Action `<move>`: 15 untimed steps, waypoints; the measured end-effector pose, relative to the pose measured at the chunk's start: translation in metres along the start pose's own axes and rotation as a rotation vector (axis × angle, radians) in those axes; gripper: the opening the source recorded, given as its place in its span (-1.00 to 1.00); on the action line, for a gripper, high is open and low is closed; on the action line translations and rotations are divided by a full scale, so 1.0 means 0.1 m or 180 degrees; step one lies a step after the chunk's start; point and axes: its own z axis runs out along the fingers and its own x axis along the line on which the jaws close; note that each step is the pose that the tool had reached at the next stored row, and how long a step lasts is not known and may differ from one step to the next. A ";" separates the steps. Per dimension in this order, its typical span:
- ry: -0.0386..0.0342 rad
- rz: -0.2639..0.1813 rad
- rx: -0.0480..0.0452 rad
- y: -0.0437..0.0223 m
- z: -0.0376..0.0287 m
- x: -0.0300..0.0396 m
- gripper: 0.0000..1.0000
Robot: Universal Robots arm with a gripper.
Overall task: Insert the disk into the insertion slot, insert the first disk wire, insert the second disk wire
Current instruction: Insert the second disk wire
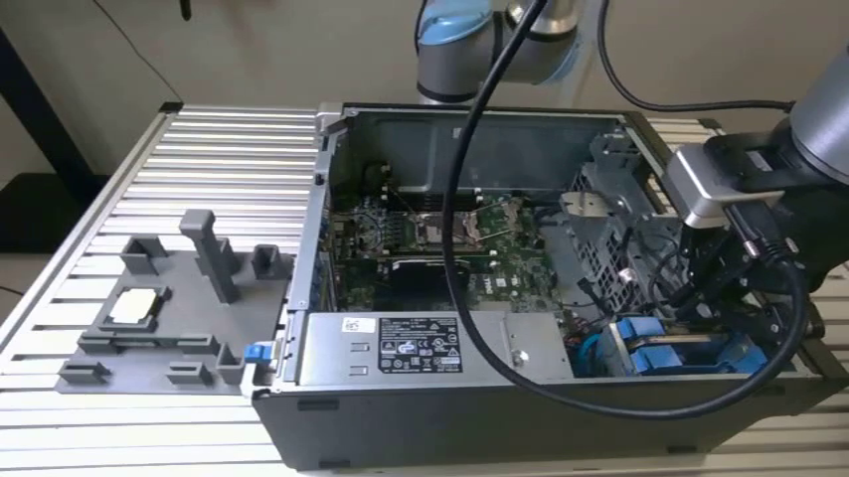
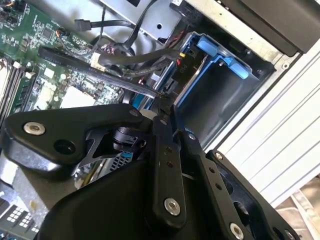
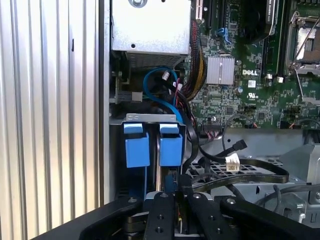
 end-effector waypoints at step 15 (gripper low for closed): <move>-0.0024 0.0001 0.0001 -0.038 0.100 0.010 -0.68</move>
